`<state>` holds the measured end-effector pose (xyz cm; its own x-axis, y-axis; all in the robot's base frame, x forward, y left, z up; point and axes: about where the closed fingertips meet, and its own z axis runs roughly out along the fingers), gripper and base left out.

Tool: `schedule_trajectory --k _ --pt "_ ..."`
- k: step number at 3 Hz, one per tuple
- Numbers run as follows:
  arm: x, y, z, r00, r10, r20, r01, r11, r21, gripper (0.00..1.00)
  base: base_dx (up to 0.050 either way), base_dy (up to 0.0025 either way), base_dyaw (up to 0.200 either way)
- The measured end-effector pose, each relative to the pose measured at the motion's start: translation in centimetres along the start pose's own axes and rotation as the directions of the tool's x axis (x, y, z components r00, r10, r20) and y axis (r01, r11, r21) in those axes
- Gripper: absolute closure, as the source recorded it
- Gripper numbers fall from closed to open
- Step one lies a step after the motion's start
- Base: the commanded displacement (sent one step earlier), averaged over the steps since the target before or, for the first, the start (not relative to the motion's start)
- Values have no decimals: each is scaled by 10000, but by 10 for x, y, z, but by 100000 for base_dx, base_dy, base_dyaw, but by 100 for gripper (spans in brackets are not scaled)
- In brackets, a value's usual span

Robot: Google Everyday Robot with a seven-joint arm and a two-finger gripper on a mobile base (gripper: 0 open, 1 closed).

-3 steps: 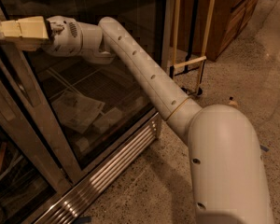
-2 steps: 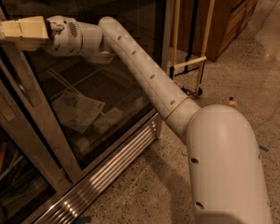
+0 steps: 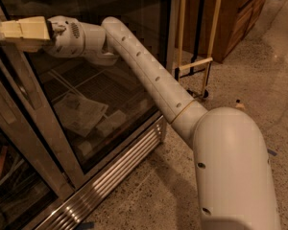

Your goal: Pick orange can from top drawer and place on counter

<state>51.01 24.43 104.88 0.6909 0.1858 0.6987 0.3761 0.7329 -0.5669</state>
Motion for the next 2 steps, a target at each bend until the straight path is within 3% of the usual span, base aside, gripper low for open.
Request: schedule_trajectory --k 2 --pt "0 2 -1 10000 -17 -19 17 10000 -24 100 0 0 0"
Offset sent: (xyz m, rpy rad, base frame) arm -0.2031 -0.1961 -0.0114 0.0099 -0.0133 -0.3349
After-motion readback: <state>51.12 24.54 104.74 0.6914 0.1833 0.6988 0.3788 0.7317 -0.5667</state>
